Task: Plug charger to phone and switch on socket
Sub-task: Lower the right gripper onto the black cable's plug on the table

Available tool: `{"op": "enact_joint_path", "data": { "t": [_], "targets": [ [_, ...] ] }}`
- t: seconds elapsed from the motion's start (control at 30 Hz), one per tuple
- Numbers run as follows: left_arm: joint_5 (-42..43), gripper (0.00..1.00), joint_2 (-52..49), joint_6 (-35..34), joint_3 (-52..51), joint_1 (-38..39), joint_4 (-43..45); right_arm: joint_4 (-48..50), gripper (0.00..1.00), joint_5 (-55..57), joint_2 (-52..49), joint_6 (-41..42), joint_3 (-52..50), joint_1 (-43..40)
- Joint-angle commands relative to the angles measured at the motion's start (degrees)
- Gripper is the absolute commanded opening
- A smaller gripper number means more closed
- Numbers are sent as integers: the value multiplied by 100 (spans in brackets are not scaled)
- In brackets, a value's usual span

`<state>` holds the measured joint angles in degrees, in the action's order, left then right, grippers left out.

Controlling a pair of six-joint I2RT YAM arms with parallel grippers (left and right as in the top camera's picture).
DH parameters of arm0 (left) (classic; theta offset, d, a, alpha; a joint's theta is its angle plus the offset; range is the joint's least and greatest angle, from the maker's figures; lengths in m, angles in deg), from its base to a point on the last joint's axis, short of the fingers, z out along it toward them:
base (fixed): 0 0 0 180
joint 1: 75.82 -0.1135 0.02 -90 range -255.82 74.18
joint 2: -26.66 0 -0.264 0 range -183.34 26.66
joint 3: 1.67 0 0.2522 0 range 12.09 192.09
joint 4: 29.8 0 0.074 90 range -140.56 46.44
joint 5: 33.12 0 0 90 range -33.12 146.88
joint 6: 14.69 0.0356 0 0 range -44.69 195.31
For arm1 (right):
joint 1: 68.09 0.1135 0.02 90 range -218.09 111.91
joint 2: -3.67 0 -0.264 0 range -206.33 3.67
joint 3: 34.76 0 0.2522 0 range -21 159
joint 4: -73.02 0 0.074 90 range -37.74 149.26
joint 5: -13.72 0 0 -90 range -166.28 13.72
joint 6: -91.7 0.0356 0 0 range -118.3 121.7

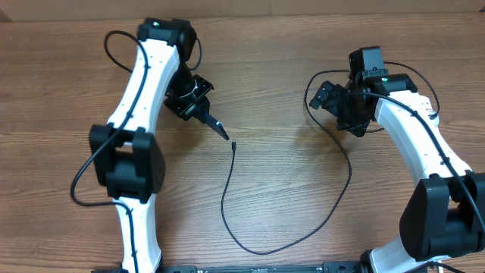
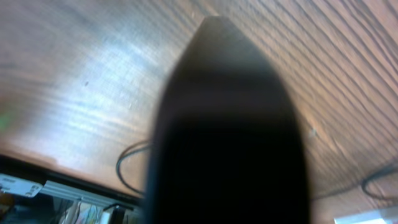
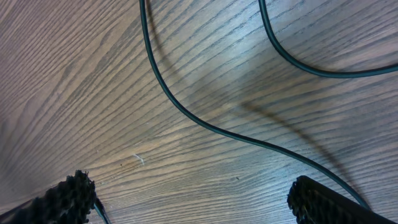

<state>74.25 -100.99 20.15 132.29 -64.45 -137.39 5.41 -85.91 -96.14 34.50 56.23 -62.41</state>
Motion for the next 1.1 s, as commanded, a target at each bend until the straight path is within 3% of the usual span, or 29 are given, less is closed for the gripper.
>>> {"op": "enact_joint_path", "data": {
  "t": [0.0, 0.1, 0.13, 0.2, 0.3, 0.37, 0.47, 0.57, 0.63, 0.77, 1.07],
  "targets": [
    [0, 4, -205, 120, 26, 13, 90, 15, 100, 61, 2, 22, 2, 4],
    [142, 4, -275, 1056, 26, -17, 422, 15, 100, 61, 2, 22, 2, 4],
    [741, 4, -275, 2100, 26, -74, 802, 76, 100, 61, 2, 22, 2, 4],
    [1733, 4, -275, 3252, 26, -151, 1145, 389, 100, -20, 2, 22, 2, 4],
    [2935, 4, -275, 4354, 26, -304, 1423, 426, 98, -625, 2, -22, 2, 4],
    [3097, 4, -275, 4487, 26, -448, 1486, 608, 84, -898, -9, -140, 2, 68],
    [2975, 4, -275, 4485, 26, -673, 1517, 643, 52, -911, -17, -149, 2, 278],
    [2887, 4, -275, 4483, 26, -907, 1569, 645, 39, -780, -55, -149, -2, 688],
    [2868, 4, -275, 4465, 26, -1054, 1591, 664, 23, -531, -129, -120, -2, 1027],
    [2852, 4, -275, 4465, 26, -1268, 1585, 807, 21, -170, -407, 61, -2, 1672],
    [2677, 4, -275, 4468, 26, -1436, 1519, 1600, 34, 317, -1303, 149, -2, 2774]
  ]
}}
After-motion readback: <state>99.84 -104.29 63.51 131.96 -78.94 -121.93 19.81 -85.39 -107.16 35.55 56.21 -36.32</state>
